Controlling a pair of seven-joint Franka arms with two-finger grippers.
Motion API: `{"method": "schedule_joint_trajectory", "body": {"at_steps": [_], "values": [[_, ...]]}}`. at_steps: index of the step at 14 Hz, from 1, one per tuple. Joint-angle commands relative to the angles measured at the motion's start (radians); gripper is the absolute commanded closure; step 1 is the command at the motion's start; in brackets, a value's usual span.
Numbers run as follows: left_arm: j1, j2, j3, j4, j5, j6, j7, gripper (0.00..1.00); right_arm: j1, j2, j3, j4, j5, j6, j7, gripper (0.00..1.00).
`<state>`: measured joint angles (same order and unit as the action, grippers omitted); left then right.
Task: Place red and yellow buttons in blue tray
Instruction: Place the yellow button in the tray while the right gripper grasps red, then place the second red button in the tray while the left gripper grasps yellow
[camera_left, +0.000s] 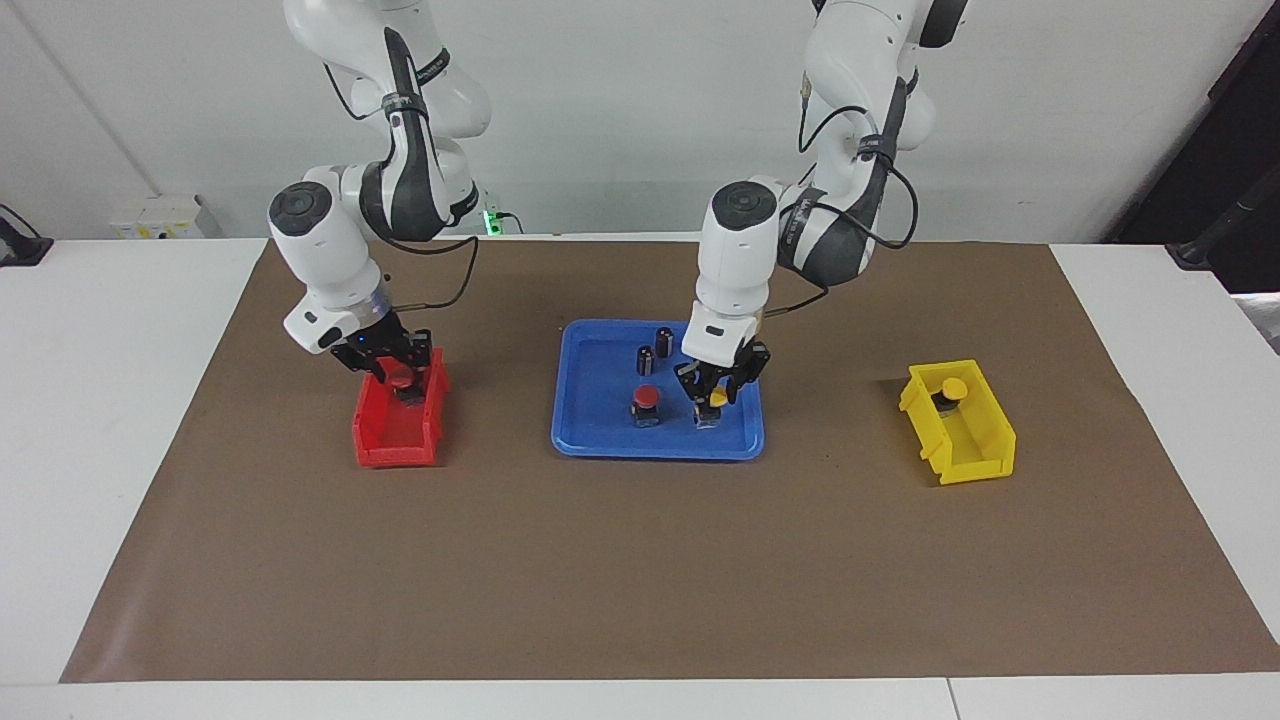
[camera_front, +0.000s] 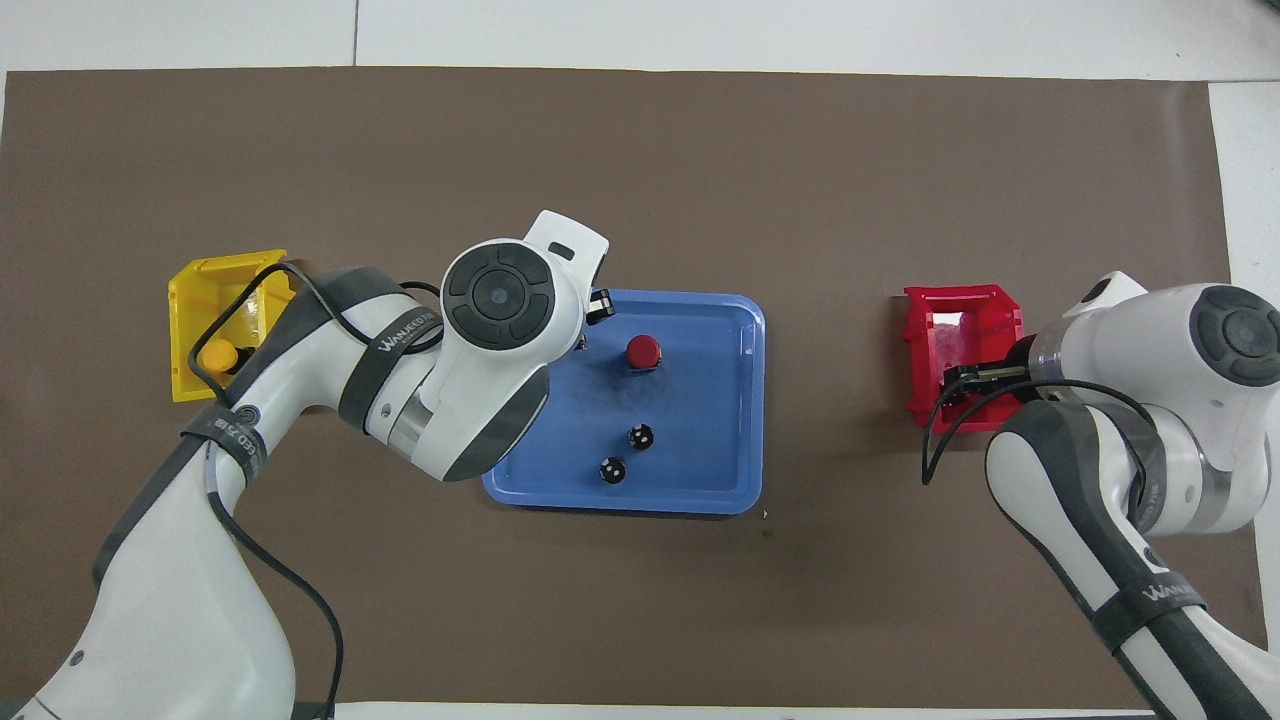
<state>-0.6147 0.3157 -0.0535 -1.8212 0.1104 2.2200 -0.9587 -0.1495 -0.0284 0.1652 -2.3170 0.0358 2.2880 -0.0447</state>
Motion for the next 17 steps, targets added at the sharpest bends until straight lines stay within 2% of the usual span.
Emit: {"method": "schedule_joint_trajectory", "body": {"at_steps": [1, 3, 4, 5, 6, 7, 8, 9, 11, 12, 14, 17], "values": [[-0.028, 0.003, 0.017, -0.018, 0.022, 0.027, -0.029, 0.98, -0.01, -0.025, 0.004, -0.038, 0.029, 0.03, -0.043, 0.4], [-0.039, 0.003, 0.018, -0.02, 0.022, 0.02, -0.029, 0.98, -0.01, -0.027, 0.004, -0.042, 0.029, 0.03, -0.061, 0.4], [-0.039, 0.003, 0.018, -0.02, 0.02, 0.017, -0.028, 0.94, -0.01, -0.027, 0.004, -0.042, 0.029, 0.03, -0.06, 0.4], [-0.036, 0.003, 0.018, -0.02, 0.022, 0.014, -0.023, 0.85, -0.009, -0.028, 0.004, -0.047, 0.029, 0.031, -0.061, 0.4], [-0.033, 0.003, 0.018, -0.023, 0.022, 0.012, -0.023, 0.63, -0.008, -0.03, 0.004, -0.05, 0.029, 0.031, -0.063, 0.4], [-0.031, 0.003, 0.018, -0.023, 0.022, 0.012, -0.025, 0.29, -0.008, -0.03, 0.004, -0.053, 0.029, 0.031, -0.064, 0.4], [-0.036, 0.002, 0.021, -0.023, 0.025, 0.006, -0.026, 0.14, -0.008, -0.031, 0.004, -0.055, 0.029, 0.031, -0.073, 0.4], [-0.037, 0.0, 0.021, -0.015, 0.028, -0.023, -0.026, 0.03, -0.01, -0.031, 0.004, -0.056, 0.029, 0.031, -0.093, 0.44], [-0.028, -0.035, 0.021, -0.012, 0.029, -0.064, -0.012, 0.0, -0.01, -0.031, 0.004, -0.056, 0.029, 0.03, -0.107, 0.56], [-0.019, -0.076, 0.024, -0.009, 0.029, -0.115, 0.01, 0.0, -0.01, -0.031, 0.004, -0.055, 0.029, 0.028, -0.109, 0.62], [0.067, -0.14, 0.026, -0.001, 0.028, -0.181, 0.152, 0.0, -0.009, -0.028, 0.004, -0.032, 0.029, 0.005, -0.109, 0.65], [0.247, -0.168, 0.026, 0.032, -0.006, -0.282, 0.468, 0.0, -0.004, 0.01, 0.004, 0.106, 0.024, -0.144, -0.103, 0.65]]}}
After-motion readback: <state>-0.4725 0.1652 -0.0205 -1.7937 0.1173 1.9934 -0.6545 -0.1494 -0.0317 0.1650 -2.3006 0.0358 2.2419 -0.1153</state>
